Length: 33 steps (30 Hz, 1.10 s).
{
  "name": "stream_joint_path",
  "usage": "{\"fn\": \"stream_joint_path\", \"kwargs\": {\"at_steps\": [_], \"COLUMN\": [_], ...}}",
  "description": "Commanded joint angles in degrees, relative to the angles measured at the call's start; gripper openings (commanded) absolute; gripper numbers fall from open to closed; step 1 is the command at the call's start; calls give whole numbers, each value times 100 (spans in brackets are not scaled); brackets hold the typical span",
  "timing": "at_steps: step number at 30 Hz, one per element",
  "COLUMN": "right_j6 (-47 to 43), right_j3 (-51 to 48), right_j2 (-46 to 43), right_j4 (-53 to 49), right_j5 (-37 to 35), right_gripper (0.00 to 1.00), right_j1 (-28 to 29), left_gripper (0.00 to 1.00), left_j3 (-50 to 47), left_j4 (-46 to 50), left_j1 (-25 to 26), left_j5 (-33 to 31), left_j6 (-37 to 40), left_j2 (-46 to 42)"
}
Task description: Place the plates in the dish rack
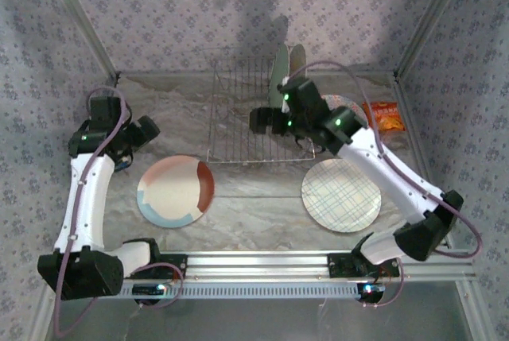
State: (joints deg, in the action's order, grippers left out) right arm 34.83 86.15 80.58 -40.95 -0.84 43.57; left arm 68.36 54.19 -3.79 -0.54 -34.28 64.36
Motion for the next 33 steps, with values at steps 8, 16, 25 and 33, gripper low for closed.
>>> {"fn": "stream_joint_path", "kwargs": {"at_steps": [8, 16, 25, 33], "right_j6": [1773, 2122, 2186, 2030], "right_j3": [-2284, -2744, -2719, -2400], "right_j2": [-553, 124, 926, 1563], "right_j4": [2113, 3000, 3548, 3619], "right_j5": [-359, -433, -384, -177], "right_gripper": [100, 100, 99, 99], "right_j1": [1565, 2020, 2254, 2355], "left_gripper": [99, 99, 99, 99], "left_j3": [-1543, -2310, -2876, -2966], "left_j4": [-3, -849, -1750, -2519], "left_j1": [-104, -102, -97, -102], "left_j5": [-189, -340, -818, -667], "left_j6": [-711, -945, -934, -452], "left_j2": [-621, -504, -423, 153]}}
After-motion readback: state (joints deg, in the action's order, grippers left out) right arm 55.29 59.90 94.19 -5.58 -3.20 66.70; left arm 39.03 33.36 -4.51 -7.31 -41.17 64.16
